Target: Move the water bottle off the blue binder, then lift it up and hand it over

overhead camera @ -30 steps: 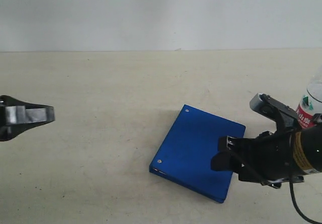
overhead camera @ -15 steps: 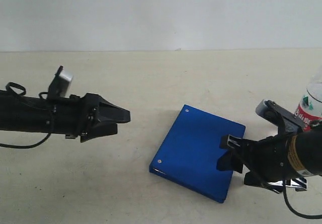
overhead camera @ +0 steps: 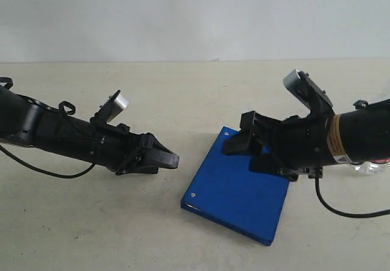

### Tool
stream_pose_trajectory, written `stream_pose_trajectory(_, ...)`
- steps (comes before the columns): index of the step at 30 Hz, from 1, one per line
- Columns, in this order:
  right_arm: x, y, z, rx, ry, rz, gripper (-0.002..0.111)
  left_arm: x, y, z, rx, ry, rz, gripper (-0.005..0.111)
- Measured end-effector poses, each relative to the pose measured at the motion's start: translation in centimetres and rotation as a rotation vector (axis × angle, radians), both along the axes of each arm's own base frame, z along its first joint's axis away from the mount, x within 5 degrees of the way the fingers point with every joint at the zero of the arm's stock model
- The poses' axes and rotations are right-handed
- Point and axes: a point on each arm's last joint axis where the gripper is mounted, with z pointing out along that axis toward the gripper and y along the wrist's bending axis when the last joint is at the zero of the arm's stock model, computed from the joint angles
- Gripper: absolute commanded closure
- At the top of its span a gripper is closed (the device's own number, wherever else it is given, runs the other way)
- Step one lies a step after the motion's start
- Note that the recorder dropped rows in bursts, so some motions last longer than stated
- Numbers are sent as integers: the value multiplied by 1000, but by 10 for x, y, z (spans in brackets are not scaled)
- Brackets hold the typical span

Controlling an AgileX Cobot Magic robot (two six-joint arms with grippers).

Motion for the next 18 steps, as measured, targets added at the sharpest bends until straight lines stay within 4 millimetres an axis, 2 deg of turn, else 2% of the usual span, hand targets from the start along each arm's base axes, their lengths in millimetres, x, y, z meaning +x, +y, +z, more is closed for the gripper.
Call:
stream_pose_trajectory(3, 6, 5, 10, 52, -15, 17, 49, 0, 0, 0, 4, 0, -3, 42)
stream_pose_trajectory(5, 9, 1, 7, -4, 0, -29, 49, 0, 0, 0, 4, 1, -2, 42)
stream_pose_trajectory(11, 4, -14, -13, -126, 56, -153, 49, -1, 0, -1, 6, 17, -8, 42)
stream_pose_trajectory(12, 1, -17, -25, -159, 93, -168, 49, -1, 0, -1, 5, 20, -6, 42)
stream_pose_trajectory(15, -2, -19, -40, -192, 147, -178, 49, -1, 0, -1, 5, 22, -4, 42)
stream_pose_trajectory(18, -2, -19, -43, -184, 160, -186, 49, -1, 0, -1, 4, 23, -3, 42)
